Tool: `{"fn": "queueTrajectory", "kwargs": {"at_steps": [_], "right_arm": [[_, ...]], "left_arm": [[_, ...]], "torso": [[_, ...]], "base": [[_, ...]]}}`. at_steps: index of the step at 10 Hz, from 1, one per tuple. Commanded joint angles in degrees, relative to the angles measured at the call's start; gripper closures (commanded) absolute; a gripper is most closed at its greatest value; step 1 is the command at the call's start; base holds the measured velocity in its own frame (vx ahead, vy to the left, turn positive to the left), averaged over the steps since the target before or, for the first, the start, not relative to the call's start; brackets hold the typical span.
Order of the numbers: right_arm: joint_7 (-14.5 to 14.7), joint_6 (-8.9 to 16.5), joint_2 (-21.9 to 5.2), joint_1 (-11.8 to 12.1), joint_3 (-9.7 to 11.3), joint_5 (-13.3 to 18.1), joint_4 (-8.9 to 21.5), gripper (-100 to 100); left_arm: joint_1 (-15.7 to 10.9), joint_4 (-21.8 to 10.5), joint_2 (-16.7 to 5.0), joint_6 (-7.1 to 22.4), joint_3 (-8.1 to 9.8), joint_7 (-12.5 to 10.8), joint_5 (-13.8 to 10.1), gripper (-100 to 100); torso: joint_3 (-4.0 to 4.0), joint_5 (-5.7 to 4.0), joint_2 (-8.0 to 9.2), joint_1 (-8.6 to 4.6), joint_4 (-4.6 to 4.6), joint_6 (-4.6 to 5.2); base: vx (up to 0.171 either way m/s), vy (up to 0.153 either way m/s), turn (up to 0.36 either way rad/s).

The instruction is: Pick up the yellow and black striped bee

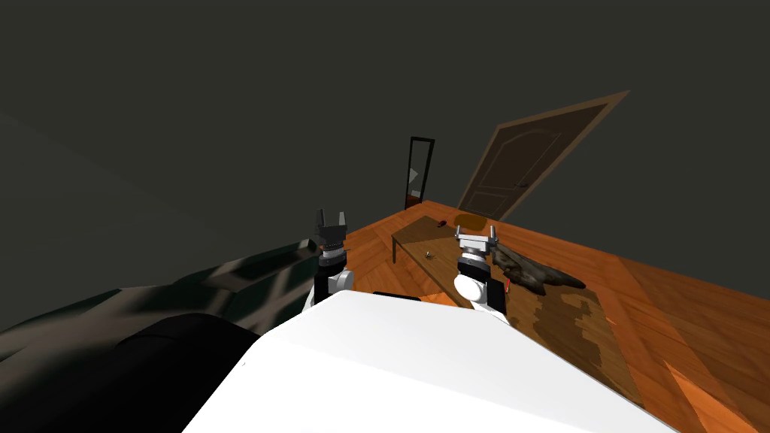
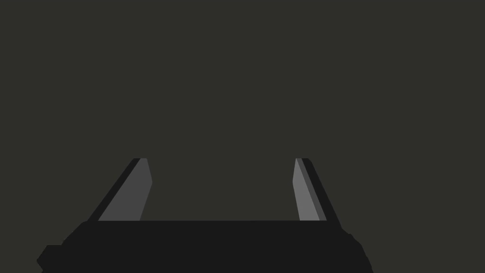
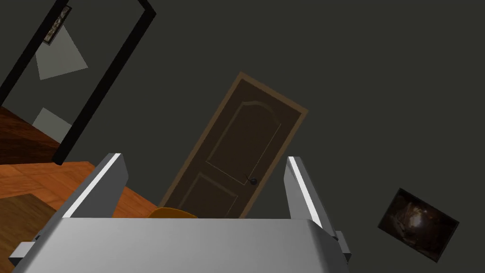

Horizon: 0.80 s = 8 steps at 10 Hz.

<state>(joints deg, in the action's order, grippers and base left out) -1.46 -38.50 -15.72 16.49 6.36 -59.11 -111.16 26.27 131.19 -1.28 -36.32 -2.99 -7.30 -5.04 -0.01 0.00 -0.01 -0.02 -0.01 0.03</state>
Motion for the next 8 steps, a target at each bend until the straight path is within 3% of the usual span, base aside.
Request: {"fn": "queueTrajectory", "kwargs": {"at_steps": [1,7,8], "right_arm": [[-0.8,-1.6,-0.7,-1.0,0.8,-2.9,1.3,-100],[-1.4,-3.0,-1.3,-2.0,1.5,-12.8,2.5,-100],[-1.4,-3.0,-1.3,-2.0,1.5,-13.3,2.5,-100]], "left_arm": [[0.0,0.0,0.0,0.0,0.00,0.0,0.0,0],[0.0,0.0,0.0,0.0,0.00,0.0,0.0,0],[0.0,0.0,0.0,0.0,0.00,0.0,0.0,0]], "torso": [[0.00,0.00,0.00,0.00,0.00,0.00],[0.00,0.00,0.00,-0.01,0.00,0.00],[0.00,0.00,0.00,0.00,0.00,0.00]], "base": [[0.009,-0.006,0.089],[0.006,-0.007,0.038],[0.000,0.000,0.000]]}}
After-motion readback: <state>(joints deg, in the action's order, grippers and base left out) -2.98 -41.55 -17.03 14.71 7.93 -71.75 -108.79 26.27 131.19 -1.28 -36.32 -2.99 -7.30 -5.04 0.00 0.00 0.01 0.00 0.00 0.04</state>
